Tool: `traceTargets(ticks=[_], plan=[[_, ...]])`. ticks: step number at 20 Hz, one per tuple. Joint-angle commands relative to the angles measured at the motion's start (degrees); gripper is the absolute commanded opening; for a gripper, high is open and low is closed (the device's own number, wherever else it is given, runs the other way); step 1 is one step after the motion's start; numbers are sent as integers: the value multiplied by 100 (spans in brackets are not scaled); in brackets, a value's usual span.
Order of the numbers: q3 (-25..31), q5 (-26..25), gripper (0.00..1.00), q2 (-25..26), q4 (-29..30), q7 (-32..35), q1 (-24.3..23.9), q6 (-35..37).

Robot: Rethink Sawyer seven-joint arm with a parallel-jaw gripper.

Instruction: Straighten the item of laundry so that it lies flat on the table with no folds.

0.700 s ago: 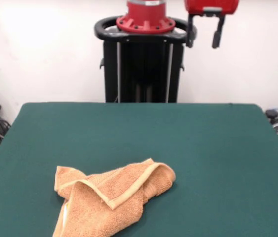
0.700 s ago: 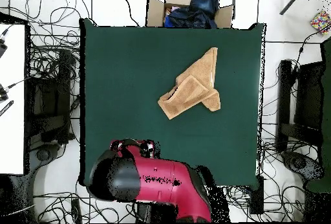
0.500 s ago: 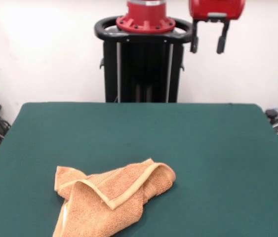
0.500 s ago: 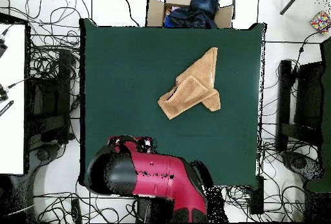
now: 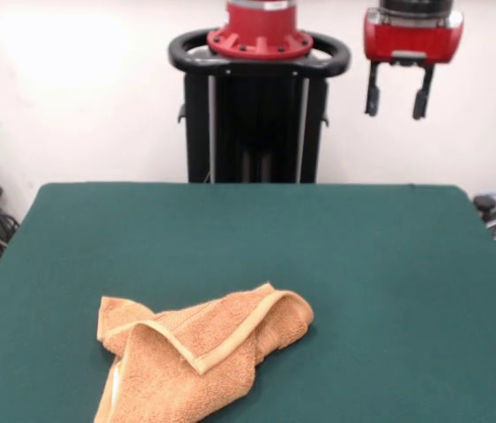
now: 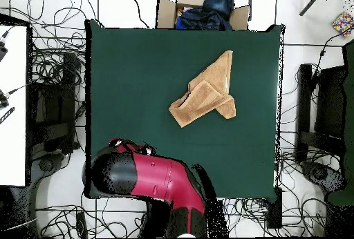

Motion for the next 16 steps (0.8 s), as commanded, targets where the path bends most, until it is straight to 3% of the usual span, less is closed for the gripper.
traceTargets(ticks=[1,5,16], plan=[[-329,824,100,565,53,2470,164,-327],[-492,945,100,509,-53,2953,292,5],[-750,1103,100,476,30,3687,528,-63]])
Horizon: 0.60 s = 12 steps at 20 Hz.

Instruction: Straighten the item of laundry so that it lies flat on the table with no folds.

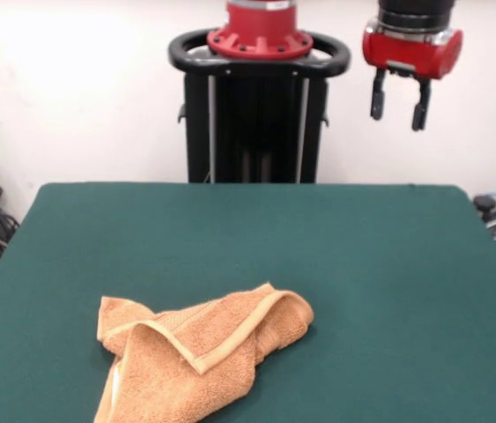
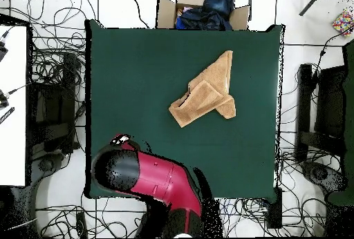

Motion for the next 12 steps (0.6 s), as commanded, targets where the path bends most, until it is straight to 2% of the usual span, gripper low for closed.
traceTargets(ticks=[1,6,12], plan=[[-364,357,100,203,-32,1958,242,-5],[-505,648,100,410,-302,2374,308,-8],[-555,432,100,469,-532,1983,243,157]])
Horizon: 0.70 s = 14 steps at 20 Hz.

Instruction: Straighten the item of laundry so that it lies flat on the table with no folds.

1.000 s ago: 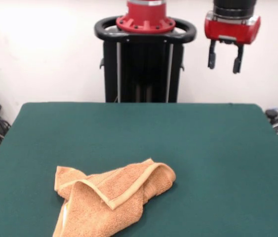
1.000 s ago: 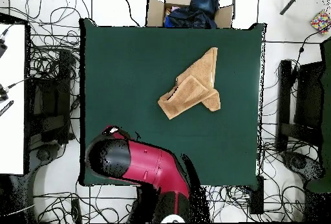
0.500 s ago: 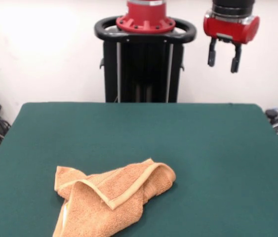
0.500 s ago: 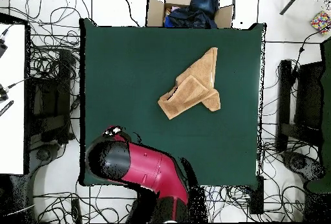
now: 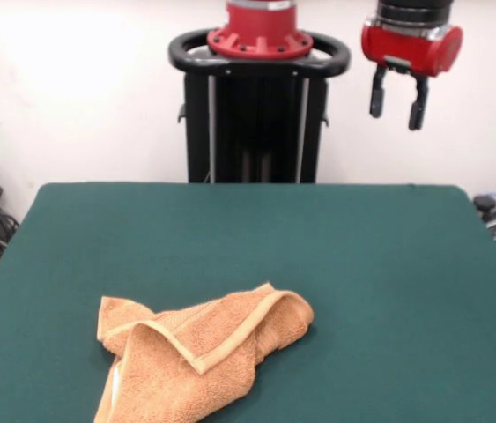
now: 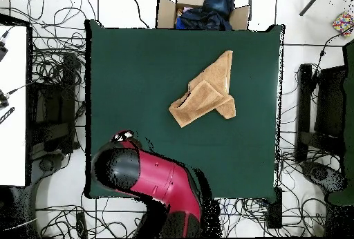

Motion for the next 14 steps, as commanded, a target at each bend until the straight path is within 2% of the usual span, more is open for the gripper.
traceTargets(ticks=[1,5,10,12,14], plan=[[-158,133,100,369,-368,1449,-15,166],[-114,-60,100,351,-518,1065,-95,294],[228,-1101,100,266,-1208,-583,-340,994],[495,-1393,100,106,-1249,-1128,-530,1222],[769,-1499,100,-6,-1146,-1360,-699,1142]])
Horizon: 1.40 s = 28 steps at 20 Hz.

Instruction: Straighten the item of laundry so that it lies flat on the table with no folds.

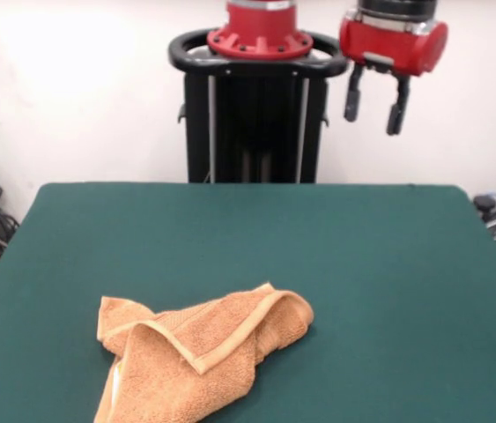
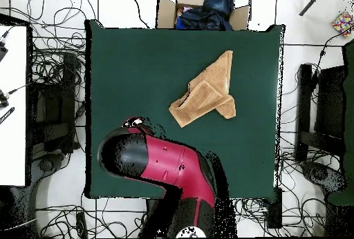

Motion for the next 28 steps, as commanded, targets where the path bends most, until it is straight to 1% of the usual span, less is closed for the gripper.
traceTargets(ticks=[1,3,4,7,10,11,13,14,16,17,19,22,24,28], plan=[[871,-660,100,-43,-382,-1300,-461,845],[1024,-722,100,-15,-393,-1180,-547,844],[1056,-690,100,53,-529,-979,-553,838],[1159,-492,100,196,-636,-277,-653,199],[1084,-501,100,347,-813,28,-723,134],[1070,-508,100,307,-744,28,-780,99],[827,-532,100,172,-544,263,-740,212],[595,-548,100,54,-428,496,-632,447],[51,-717,100,-169,-421,971,-312,1336],[-344,-855,100,-150,-526,1395,-66,1731],[-721,-775,100,51,-593,1948,159,1652],[-757,-508,100,336,-573,2015,-55,1331],[-839,-447,100,501,-728,2005,-139,1472],[-1078,-405,100,828,-839,2386,41,1464]])
